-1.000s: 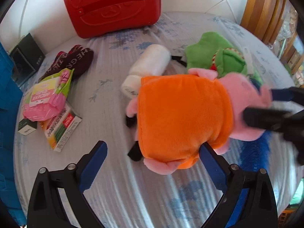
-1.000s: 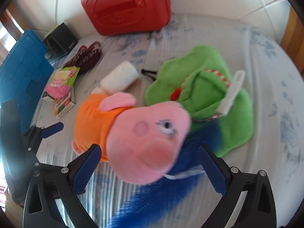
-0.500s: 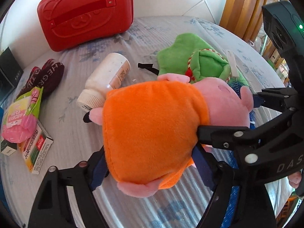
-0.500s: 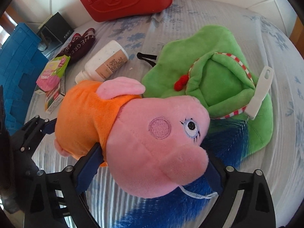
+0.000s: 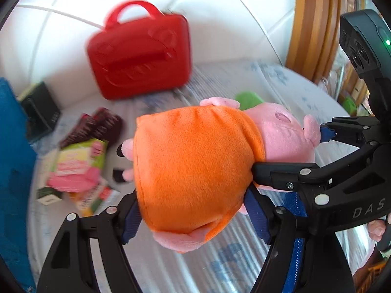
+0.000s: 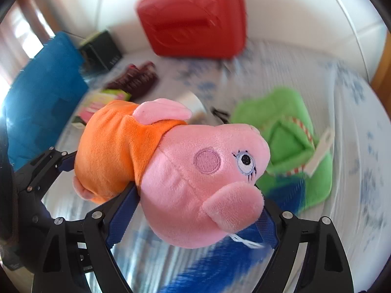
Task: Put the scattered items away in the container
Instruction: 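Carry the pig plush with the left gripper over the crate and release it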
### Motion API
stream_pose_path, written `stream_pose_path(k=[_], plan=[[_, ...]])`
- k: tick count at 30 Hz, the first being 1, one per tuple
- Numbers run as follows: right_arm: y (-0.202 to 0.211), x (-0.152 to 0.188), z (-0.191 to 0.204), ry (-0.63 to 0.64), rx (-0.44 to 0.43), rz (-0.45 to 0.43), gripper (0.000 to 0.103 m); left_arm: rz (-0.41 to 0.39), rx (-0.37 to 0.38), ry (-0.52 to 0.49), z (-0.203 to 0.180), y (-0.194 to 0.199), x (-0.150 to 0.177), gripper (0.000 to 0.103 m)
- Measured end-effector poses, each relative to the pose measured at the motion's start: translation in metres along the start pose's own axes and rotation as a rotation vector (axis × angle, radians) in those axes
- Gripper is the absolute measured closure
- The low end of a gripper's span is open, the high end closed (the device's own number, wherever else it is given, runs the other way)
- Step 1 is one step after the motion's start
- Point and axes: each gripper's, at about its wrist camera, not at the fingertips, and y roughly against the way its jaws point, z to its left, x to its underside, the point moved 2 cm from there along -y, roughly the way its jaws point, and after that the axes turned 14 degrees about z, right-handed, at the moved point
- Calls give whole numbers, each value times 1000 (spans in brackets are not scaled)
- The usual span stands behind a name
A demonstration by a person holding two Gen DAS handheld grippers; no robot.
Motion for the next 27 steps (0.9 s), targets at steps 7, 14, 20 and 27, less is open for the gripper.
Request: stream_pose_path(k=[7, 14, 20, 27], plan=[[45, -17, 77, 133, -15, -99, 16, -117, -103, 66, 53, 82, 20, 29], [82, -37, 197, 288, -40, -192, 16, -216, -200, 147, 137, 164, 55, 29], [103, -62, 334, 395, -75, -267, 16, -280, -323, 193, 243, 251, 90, 28], [109, -87, 520, 530, -108, -299, 16, -265, -408, 263, 393, 334, 149, 25]])
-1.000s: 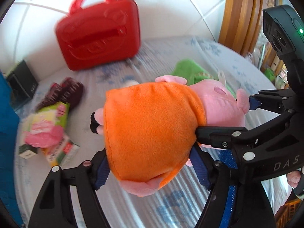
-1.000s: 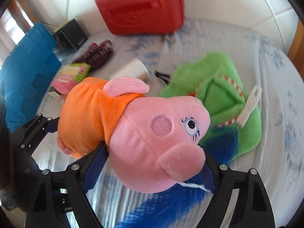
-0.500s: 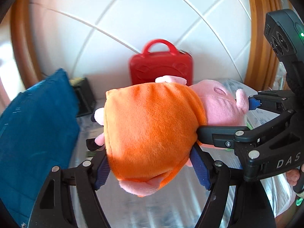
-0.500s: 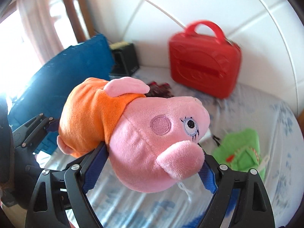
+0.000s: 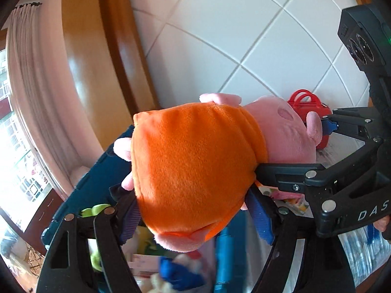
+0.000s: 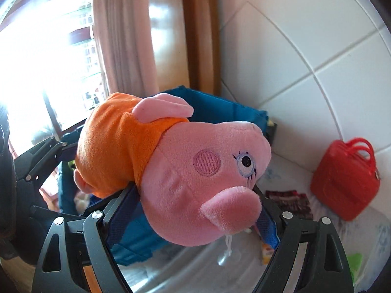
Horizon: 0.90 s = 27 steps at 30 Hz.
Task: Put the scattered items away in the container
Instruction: 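Carry the pig plush with the left gripper over the crate and release it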
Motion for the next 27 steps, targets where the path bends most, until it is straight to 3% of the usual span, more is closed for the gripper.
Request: stream_pose_path(k=[5, 8, 11, 16, 22, 27], plan=[[-61, -41, 59, -12, -71, 89, 16, 154, 57, 66, 82, -33, 18, 25], [-102, -42, 82, -20, -80, 189, 16, 267, 104, 106, 101, -63, 37, 25], [-134, -37, 93, -28, -68, 284, 16, 345, 100, 91, 104, -87, 46, 23], [-163, -29, 95, -53, -44, 363, 11, 375, 76, 42, 97, -104, 47, 20], [-149, -28, 92, -67, 2, 344, 11, 352, 132, 61, 95, -94, 53, 18], [-130, -25, 90, -78, 29, 298, 8, 312, 117, 51, 86, -73, 57, 18]])
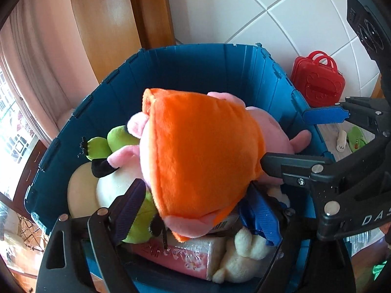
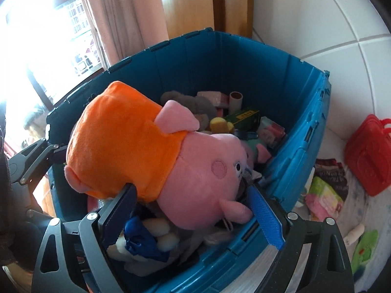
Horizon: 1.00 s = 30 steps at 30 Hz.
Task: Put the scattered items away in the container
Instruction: 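Carry the pig plush with the left gripper over the crate and release it, then move both grippers back toward the green plush and blue duster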
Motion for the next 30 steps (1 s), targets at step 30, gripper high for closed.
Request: stream_pose_path(k=[30], plan=[[116, 140, -115, -334, 228, -270, 0, -289, 82, -1, -127, 82, 6, 18]])
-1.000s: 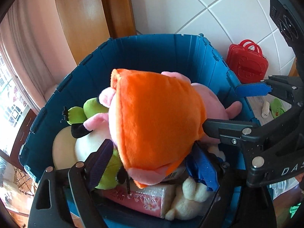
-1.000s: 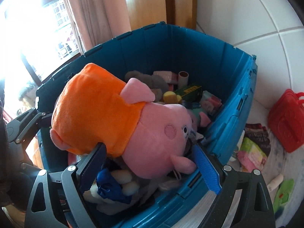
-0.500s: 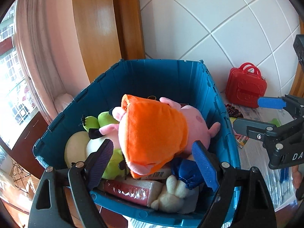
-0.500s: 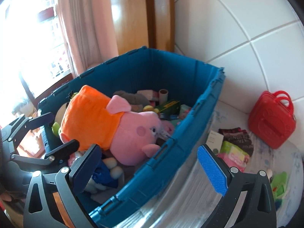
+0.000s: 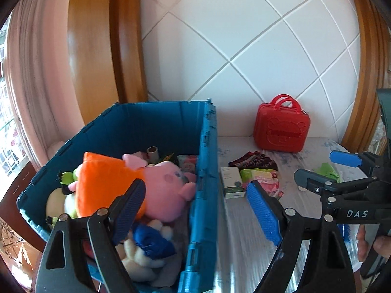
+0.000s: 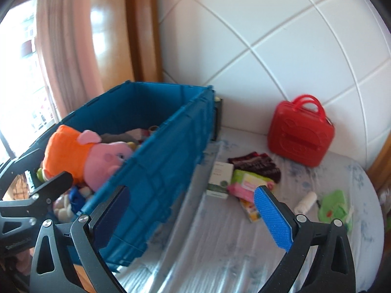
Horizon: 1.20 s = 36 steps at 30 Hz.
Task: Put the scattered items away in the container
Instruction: 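Move both grippers back toward the green plush and blue duster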
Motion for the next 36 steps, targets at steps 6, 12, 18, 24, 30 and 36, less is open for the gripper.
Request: stream_pose_path(k=[6, 12, 18, 24, 30, 36], plan=[[-2, 27, -97, -118, 52, 27, 0, 15, 68, -42, -83, -27, -12, 17], [-13, 70, -225, -197, 135, 93, 0, 37, 120, 29, -158, -66, -10, 17], [-40, 128, -367, -286, 176, 200, 0, 138, 122, 133, -230, -124, 10, 17], [-78, 175, -456, -376, 170, 337, 0, 308, 88, 215, -248, -181, 38, 17], [-114, 188, -479, -399, 114, 407, 0, 376, -24, 265, -226, -217, 51, 17], [-138, 180, -482, -452, 102, 423, 0, 429, -48, 252, -206, -261, 54, 17]])
